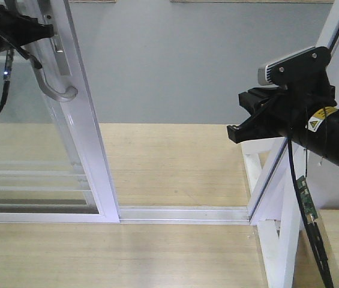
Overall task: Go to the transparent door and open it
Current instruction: 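Slide the door farther open with the left gripper, withdraw right gripper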
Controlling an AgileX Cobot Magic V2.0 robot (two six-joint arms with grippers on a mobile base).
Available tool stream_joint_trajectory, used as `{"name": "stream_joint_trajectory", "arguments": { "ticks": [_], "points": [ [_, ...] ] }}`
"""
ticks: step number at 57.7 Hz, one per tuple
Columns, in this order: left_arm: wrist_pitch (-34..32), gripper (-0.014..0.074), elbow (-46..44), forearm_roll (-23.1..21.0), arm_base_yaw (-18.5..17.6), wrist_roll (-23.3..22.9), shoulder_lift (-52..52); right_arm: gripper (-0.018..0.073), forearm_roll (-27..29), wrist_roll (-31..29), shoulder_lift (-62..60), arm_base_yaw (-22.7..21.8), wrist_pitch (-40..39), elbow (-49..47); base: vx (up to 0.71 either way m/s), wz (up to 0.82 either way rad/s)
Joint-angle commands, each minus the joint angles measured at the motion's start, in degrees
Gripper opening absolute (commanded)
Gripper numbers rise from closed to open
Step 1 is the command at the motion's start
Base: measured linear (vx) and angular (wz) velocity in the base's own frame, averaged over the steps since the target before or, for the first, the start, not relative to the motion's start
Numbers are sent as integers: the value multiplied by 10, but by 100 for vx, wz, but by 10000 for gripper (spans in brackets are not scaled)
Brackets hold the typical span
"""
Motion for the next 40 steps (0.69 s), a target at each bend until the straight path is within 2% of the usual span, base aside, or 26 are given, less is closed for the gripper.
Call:
{"name": "stream_joint_trajectory", "arguments": {
  "ticks": [1,8,17,22,28,36,40],
  "points": [
    [-71,4,-25,0,11,4,-66,-4,-3,-1,-15,-2,-42,-16,0,0],
    [-12,4,-25,5,15,5,-84,-4,-5,-9,-19,-2,-42,-16,0,0],
    [92,4,-25,50,15,5,-118,-4,-3,-30,-56,-2,-41,-16,0,0],
    [143,4,-16,50,15,5,-144,-4,-3,-29,-91,-13,-26,-16,0,0],
    [149,4,35,49,15,5,-196,-4,6,-28,-151,-43,32,-16,0,0],
    [142,4,145,34,13,4,-297,-4,-2,-29,-251,-94,117,-16,0,0],
    [145,4,203,24,13,4,-348,-4,-8,-29,-292,-104,146,-16,0,0]
  ]
}}
